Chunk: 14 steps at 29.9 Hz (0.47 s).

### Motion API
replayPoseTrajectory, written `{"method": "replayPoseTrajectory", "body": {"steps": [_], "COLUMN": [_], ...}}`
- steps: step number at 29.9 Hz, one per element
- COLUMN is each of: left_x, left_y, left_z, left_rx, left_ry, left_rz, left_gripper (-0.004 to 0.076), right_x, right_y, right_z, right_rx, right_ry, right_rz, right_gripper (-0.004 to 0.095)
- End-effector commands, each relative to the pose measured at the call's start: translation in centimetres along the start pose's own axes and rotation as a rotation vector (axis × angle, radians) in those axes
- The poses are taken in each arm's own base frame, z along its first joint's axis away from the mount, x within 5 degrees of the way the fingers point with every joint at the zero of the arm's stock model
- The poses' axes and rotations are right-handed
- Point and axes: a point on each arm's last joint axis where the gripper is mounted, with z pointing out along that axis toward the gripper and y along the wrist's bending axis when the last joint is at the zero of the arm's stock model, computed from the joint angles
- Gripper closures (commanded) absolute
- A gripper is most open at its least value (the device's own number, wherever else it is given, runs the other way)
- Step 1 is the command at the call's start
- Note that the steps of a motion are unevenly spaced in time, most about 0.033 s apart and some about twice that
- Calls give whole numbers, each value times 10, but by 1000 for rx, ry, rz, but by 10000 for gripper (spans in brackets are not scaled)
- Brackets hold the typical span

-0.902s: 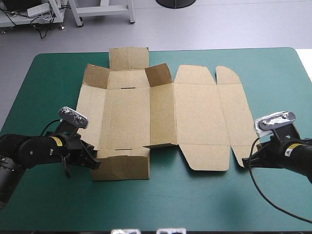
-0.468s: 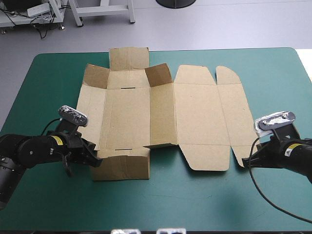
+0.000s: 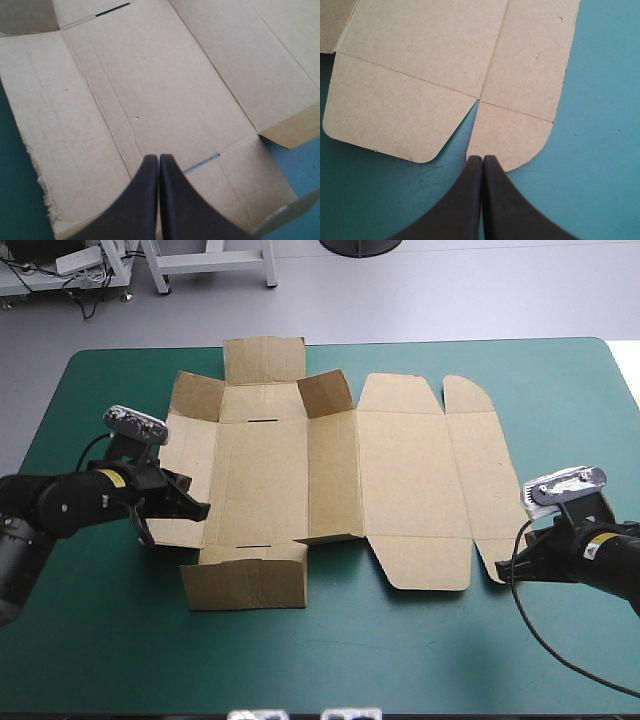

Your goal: Fold the box

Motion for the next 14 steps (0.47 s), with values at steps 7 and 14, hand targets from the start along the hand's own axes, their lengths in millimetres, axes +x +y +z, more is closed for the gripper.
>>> {"method": "replayPoseTrajectory", "body": {"steps": [7, 14], "left_x": [-27, 4], "left_y": [79, 144], "left_z": [28, 49], "left_rx": [116, 223], "left_ry": [99, 195], "left_rz": [-172, -290], "left_gripper": [709, 709], "right_x": [-14, -17], "right_y": [-1, 2], "right_z": [-10, -10], "right_rx": [9, -23], "right_ry": [-126, -160], "right_rz": [0, 7], "right_gripper": [928, 928]}}
